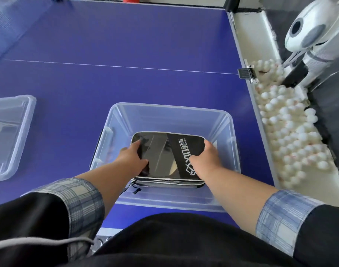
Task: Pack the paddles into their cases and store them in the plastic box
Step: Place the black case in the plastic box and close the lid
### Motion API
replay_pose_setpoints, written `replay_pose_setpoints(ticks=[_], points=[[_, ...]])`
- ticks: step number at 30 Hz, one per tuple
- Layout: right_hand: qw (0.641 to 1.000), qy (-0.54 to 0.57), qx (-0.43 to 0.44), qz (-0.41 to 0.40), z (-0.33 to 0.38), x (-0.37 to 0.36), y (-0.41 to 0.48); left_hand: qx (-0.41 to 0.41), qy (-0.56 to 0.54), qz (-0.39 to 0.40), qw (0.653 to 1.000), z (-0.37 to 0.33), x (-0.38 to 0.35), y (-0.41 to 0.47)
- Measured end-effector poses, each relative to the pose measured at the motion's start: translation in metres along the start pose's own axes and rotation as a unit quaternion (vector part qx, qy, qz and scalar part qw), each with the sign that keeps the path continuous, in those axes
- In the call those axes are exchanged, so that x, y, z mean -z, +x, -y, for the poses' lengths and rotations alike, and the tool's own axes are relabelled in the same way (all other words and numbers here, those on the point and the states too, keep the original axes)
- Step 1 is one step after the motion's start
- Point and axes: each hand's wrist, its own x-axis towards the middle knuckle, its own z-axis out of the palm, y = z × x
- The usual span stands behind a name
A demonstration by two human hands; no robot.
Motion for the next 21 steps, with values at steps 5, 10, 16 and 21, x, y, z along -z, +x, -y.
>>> replay_pose_setpoints(ticks=[5, 10, 16, 21], points=[[0.973, -0.141, 0.181, 0.001, 0.045, 0.0, -0.018, -0.107, -0.017, -0.074, 0.991, -0.013, 0.018, -0.042], [0.959, -0.107, 0.263, 0.03, 0.088, -0.016, -0.039, -0.188, -0.024, -0.219, 0.957, 0.004, 0.058, -0.087], [0.923, -0.073, 0.376, 0.031, 0.148, -0.052, -0.084, -0.149, -0.032, -0.285, 0.946, 0.077, 0.108, -0.107], [0.889, -0.139, 0.43, 0.068, 0.2, -0.119, -0.131, -0.135, -0.015, -0.283, 0.949, 0.166, 0.135, -0.109]])
